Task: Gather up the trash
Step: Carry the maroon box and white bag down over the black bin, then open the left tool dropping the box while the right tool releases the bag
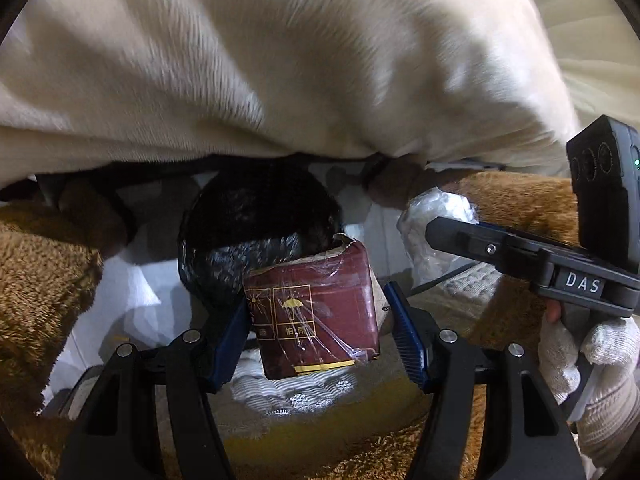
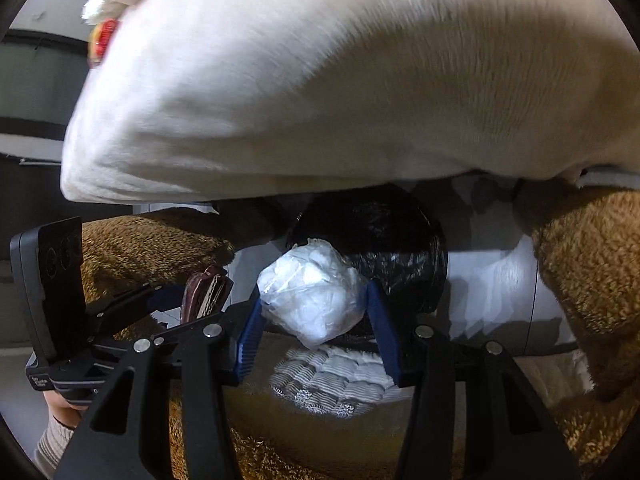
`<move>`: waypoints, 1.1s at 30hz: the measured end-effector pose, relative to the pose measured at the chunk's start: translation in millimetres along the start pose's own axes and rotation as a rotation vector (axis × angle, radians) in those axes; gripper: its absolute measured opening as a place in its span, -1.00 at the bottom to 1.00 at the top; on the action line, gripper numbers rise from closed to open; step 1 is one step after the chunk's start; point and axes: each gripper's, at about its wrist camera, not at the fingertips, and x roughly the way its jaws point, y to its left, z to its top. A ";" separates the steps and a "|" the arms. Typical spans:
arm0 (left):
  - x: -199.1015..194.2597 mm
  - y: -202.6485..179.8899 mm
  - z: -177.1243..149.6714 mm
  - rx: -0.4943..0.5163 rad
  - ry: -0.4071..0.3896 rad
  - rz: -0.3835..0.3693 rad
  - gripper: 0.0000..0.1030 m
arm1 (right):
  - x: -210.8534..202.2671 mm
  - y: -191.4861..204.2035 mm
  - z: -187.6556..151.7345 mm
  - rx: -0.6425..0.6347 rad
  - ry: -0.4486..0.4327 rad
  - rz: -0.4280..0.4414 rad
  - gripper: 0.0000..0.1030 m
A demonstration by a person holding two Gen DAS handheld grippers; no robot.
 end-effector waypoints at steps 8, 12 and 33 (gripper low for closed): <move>26.6 7.5 6.0 -0.038 0.096 0.024 0.24 | 29.3 -13.5 5.9 0.085 0.100 -0.029 -0.04; 34.1 14.0 5.5 -0.051 0.125 0.027 0.24 | 42.1 -18.3 4.8 0.103 0.147 -0.031 -0.04; 48.2 21.5 4.6 -0.089 0.182 0.058 0.52 | 57.7 -25.6 3.3 0.144 0.215 -0.053 0.14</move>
